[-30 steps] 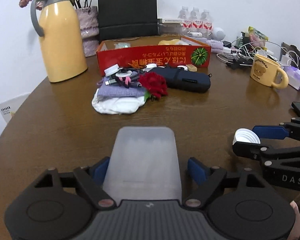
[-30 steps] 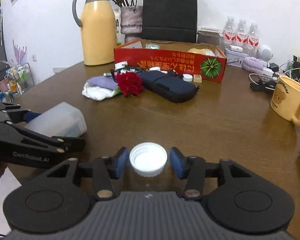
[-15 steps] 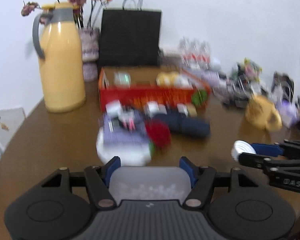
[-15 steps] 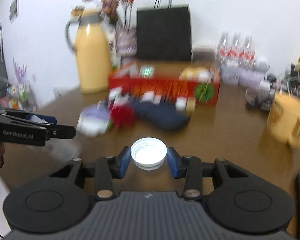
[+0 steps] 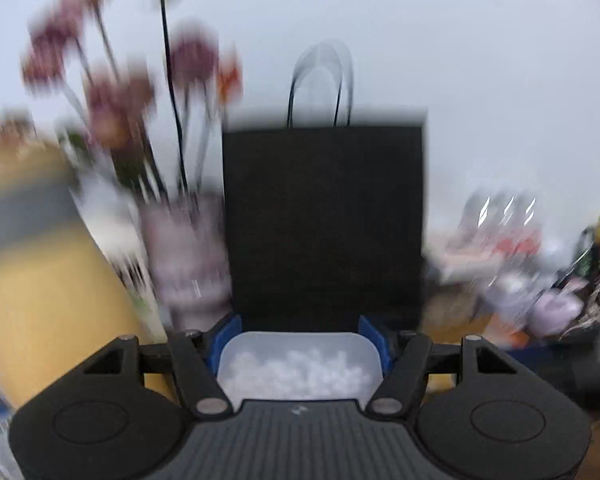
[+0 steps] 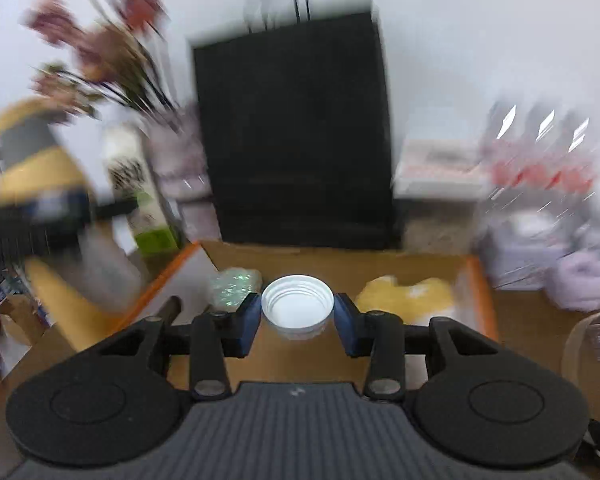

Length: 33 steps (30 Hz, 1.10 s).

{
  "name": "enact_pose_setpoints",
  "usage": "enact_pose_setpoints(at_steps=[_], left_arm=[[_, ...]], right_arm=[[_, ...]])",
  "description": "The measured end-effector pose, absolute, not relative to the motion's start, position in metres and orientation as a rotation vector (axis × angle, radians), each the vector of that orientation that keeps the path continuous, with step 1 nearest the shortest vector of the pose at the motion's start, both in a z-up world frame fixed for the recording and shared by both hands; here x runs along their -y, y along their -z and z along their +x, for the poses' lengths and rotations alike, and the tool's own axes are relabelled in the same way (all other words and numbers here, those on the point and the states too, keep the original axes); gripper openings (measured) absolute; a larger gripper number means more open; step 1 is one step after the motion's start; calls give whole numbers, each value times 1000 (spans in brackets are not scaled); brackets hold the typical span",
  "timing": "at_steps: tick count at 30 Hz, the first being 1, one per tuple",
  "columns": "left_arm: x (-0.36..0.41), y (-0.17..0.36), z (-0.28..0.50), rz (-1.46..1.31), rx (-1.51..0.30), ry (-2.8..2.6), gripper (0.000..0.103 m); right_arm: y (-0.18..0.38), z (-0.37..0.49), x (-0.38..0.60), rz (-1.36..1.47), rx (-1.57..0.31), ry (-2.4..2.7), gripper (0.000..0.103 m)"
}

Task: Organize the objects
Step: 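Place the cap and plastic container into the red box with both grippers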

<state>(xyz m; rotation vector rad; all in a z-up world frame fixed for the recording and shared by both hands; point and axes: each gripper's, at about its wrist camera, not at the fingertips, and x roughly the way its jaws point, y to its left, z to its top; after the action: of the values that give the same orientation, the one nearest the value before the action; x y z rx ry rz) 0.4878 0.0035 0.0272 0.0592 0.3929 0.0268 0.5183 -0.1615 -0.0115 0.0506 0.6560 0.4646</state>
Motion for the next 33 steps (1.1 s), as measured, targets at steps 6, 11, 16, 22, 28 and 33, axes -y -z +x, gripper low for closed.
enact_pose_setpoints(at_steps=[6,11,16,22,28,33], left_arm=[[-23,36,508,-19,-626,-18,68],[-27,15,480,17,-554,2,79],[-33,-30,449,0,-508,-39,81],[-37,-28,322,-91,-435,-79,88],[-38,14,169,-163,-502,89,97],[-38,24,93,-88,-568,75,97]], right_arm=[[58,596,115,144,-857,-462,65],[32,564,123,179,-726,-530,91],[-3,532,153,105,-670,-477,94],[-31,370,225,268,-527,-479,103],[12,191,262,191,-542,-445,103],[44,95,259,-19,-682,-438,103]])
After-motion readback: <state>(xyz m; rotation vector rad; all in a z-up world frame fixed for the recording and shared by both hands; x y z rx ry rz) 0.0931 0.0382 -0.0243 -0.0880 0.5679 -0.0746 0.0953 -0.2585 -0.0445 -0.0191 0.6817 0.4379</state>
